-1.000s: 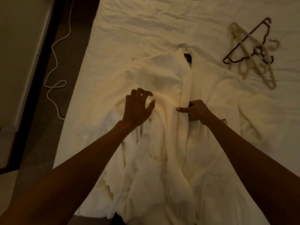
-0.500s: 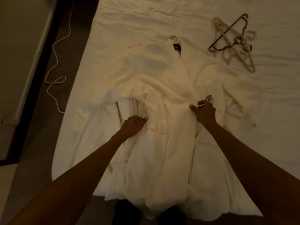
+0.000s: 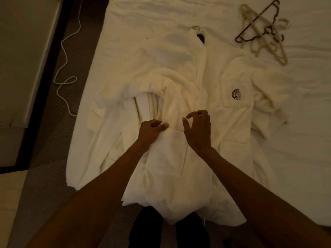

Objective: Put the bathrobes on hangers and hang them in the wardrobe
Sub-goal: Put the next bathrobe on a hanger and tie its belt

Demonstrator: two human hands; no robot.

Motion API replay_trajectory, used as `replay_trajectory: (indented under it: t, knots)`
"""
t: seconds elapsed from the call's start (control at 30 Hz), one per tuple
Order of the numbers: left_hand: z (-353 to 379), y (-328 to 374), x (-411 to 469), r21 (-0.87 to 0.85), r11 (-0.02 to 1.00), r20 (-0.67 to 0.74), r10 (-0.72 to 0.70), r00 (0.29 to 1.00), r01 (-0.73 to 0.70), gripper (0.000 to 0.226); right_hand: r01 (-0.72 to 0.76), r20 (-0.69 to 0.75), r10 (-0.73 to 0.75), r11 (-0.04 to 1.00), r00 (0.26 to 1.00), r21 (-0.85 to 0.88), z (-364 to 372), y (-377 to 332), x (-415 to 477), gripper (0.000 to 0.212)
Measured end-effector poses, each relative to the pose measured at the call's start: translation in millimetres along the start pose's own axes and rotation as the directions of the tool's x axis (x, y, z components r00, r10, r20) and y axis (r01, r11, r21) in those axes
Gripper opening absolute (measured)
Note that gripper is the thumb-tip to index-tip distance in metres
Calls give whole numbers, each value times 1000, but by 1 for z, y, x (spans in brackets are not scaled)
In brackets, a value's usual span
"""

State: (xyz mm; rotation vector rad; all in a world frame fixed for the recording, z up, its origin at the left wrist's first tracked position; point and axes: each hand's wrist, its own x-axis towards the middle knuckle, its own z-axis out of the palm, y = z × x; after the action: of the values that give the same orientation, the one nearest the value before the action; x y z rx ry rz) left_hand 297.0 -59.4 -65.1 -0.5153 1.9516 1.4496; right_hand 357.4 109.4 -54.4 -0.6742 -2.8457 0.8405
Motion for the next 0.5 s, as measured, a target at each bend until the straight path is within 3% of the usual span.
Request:
replay_trajectory:
  t: [0.1,0.17,0.23,0.27,0.33,0.4,0.5]
  knots:
    - [2,3,-11,-57,986,133,-146,980,155,34,-187,126,166,966,978,181,-5,-3,-4,32]
    - [1,-3,-23,-145,937,264,-274,925,319,33,-390,328,291,874,899,292,-11,-8,-3,45]
    - [-3,-16,-36,-93,916,401,-325,856,391,28,-502,498,333,826,801,256,-14,-11,-3,62]
    - [-5,-24,-43,-20,925,481,-323,815,379,28,-512,552,331,832,766,212,-12,-11,-4,69]
    - [-9,-32,-49,72,946,613,-293,734,318,35,-417,567,288,903,772,109,-6,-7,-4,67]
    - [-14,-27,-44,97,959,573,-273,773,267,33,-327,495,265,944,827,42,-3,0,-3,54]
    - [-22,-22,-26,144,977,297,-195,935,158,21,-360,432,292,929,854,84,-8,17,-3,44]
